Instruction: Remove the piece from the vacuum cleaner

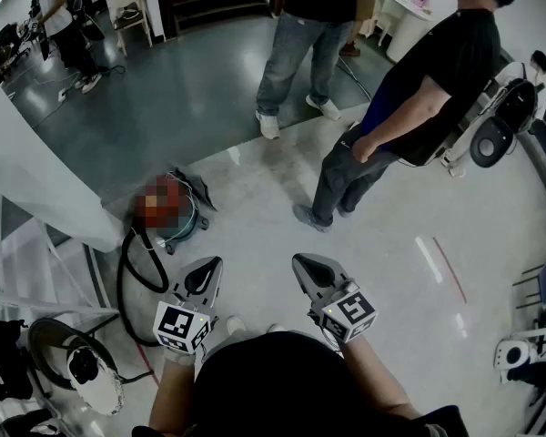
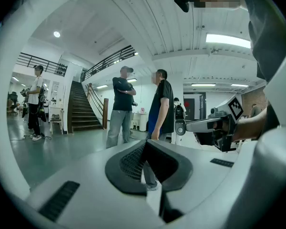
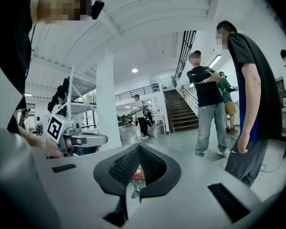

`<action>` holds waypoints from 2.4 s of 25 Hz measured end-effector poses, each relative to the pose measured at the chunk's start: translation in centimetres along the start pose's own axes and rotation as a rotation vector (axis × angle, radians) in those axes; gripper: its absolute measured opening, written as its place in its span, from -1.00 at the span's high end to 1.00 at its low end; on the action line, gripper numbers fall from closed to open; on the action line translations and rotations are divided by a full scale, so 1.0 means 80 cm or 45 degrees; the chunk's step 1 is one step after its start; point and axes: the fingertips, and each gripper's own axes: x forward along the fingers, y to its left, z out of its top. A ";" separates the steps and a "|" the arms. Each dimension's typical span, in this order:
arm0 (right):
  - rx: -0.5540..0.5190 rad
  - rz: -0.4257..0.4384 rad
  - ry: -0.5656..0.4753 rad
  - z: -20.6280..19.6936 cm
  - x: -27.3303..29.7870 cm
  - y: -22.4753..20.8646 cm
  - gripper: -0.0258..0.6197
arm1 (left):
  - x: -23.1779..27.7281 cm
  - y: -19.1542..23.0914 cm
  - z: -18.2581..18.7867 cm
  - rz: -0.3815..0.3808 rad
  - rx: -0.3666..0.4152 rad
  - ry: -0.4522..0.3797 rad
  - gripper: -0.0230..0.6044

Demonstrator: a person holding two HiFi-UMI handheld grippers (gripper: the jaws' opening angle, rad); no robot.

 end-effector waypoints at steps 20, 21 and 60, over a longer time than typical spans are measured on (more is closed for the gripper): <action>-0.015 -0.002 0.048 -0.002 0.135 0.051 0.83 | -0.053 0.154 -0.036 0.050 -0.121 -0.003 0.87; -0.026 -0.005 0.059 -0.004 0.140 0.051 0.84 | -0.053 0.159 -0.039 0.051 -0.122 0.007 0.87; -0.041 0.634 0.304 0.029 0.604 -0.209 0.83 | 0.204 0.482 -0.051 0.708 -0.278 0.196 0.87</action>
